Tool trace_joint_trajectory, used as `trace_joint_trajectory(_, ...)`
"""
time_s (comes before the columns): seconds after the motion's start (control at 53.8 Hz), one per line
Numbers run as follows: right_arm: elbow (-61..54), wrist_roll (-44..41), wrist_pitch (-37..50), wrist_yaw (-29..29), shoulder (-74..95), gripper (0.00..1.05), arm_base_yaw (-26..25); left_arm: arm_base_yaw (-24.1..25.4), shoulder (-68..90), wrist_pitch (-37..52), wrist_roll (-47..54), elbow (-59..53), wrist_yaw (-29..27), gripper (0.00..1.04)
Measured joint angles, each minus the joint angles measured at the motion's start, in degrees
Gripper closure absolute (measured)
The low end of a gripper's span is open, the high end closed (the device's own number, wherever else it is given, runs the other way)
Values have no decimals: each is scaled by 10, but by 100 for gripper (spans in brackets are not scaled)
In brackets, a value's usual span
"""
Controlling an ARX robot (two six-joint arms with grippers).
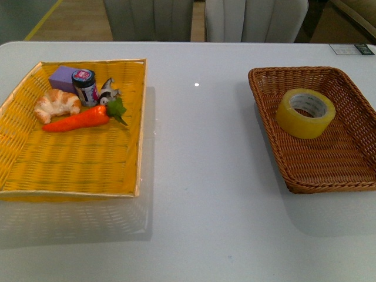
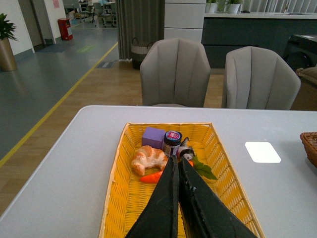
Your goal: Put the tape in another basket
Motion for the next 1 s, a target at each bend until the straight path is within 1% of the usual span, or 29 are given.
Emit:
trace_joint_trajectory(0.521,0,0,-155,0,-164,103,0,0,0,0,0,0,0,103)
trace_joint_trajectory(1.004,0,0,-242,0,-253,103,0,0,0,0,0,0,0,103)
